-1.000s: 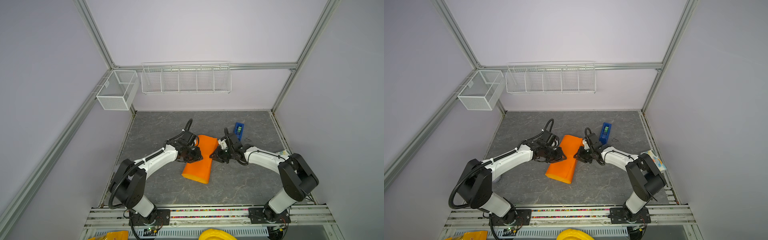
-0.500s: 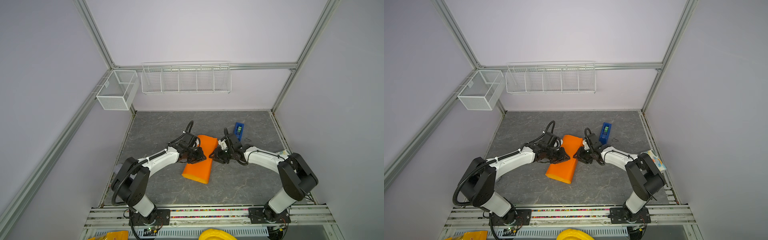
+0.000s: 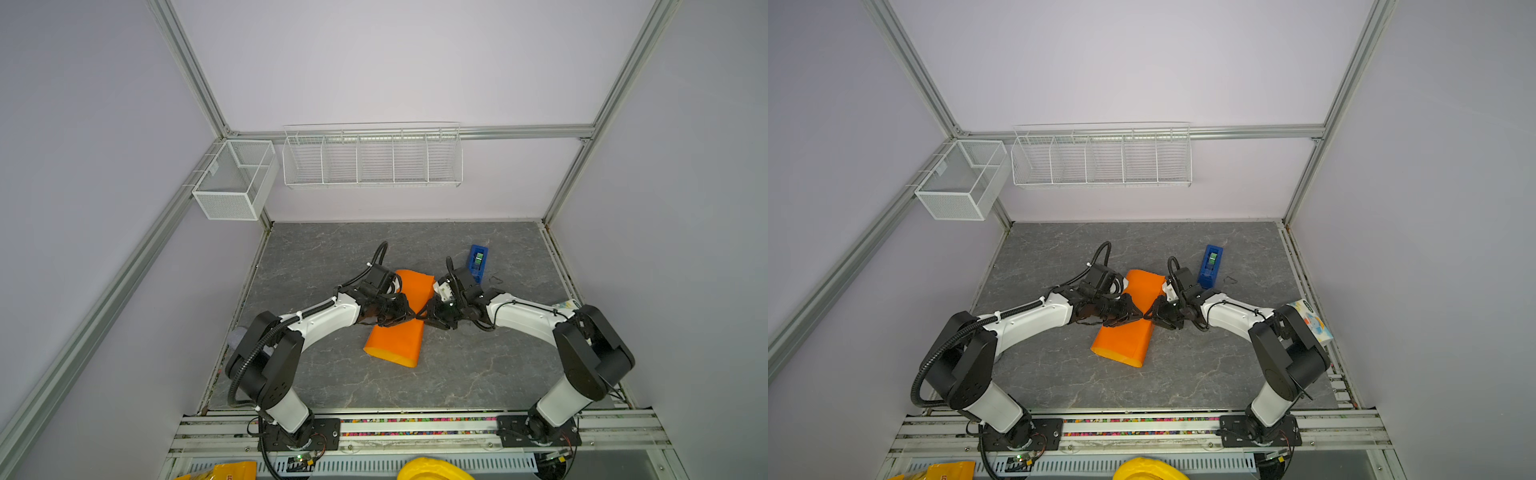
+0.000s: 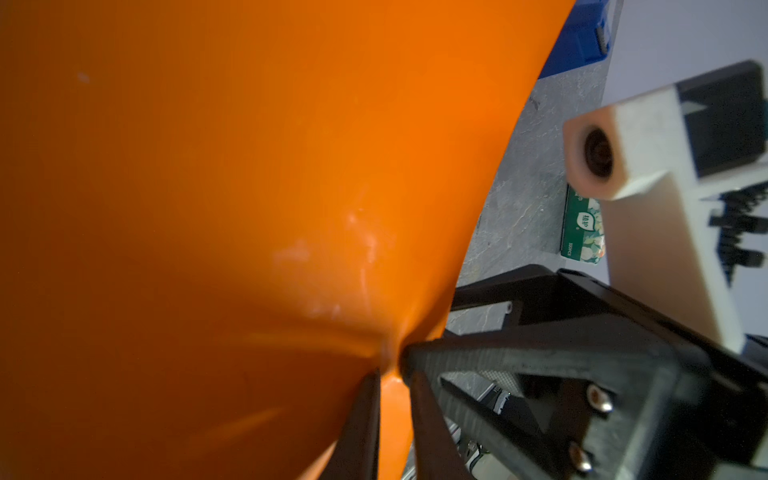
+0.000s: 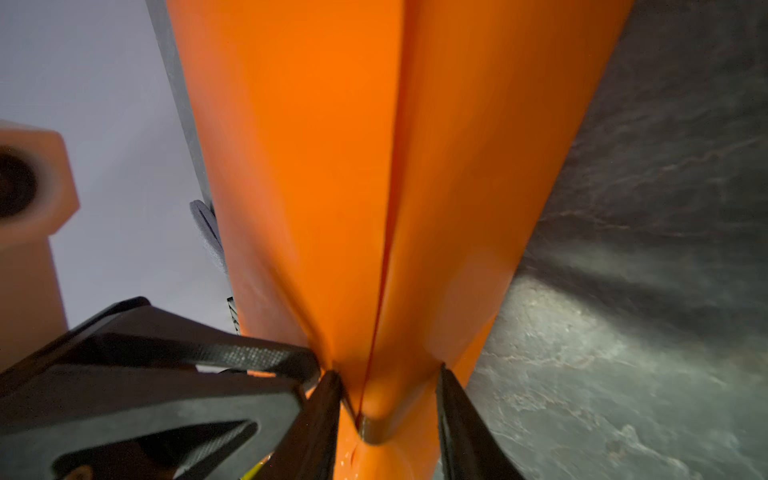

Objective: Wrap the gift box in paper

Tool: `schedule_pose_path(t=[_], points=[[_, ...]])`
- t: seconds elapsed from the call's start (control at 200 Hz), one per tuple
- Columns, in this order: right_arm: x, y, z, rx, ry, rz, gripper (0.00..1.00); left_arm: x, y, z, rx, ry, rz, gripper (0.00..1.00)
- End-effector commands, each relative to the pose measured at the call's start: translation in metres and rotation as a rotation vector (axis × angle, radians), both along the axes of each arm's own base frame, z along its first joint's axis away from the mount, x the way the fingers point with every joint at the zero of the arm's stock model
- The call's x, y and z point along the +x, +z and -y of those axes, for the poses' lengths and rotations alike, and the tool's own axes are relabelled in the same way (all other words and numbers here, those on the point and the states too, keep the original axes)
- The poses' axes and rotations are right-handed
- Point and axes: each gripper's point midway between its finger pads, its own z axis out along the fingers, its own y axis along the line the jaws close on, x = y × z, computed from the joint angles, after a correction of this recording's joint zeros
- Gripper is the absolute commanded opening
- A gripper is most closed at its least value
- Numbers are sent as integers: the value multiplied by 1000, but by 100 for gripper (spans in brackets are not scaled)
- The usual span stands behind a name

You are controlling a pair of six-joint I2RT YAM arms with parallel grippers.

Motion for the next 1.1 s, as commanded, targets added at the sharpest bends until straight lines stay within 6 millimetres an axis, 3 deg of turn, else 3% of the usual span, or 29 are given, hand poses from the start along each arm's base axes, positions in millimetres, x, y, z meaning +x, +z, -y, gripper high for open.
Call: schedule_pose_path(t=[0.0,0.225,0.41,0.5,0.795,0.95,1.095], points=[[-5,-13,-1,-17,6,-37,40,-17,-38,-11,77,21,-105,17],[-10,-26,12,-93,-11,-62,28,-21,-39,-15,87,20,-109,16],[-12,-30,15,-108,-13,-70,25,0,-1,-31,150,46,6,17],[-12,-31,16,-110,-15,-70,25,7,7,-40,175,54,26,17],[-11,-29,14,-106,-13,-68,25,0,-23,-41,182,34,-41,16],[-3,-10,13,-79,-9,-24,30,-7,-41,-47,210,31,-68,15],[21,35,25,-36,-17,100,39,-10,-49,-50,225,27,-80,15]])
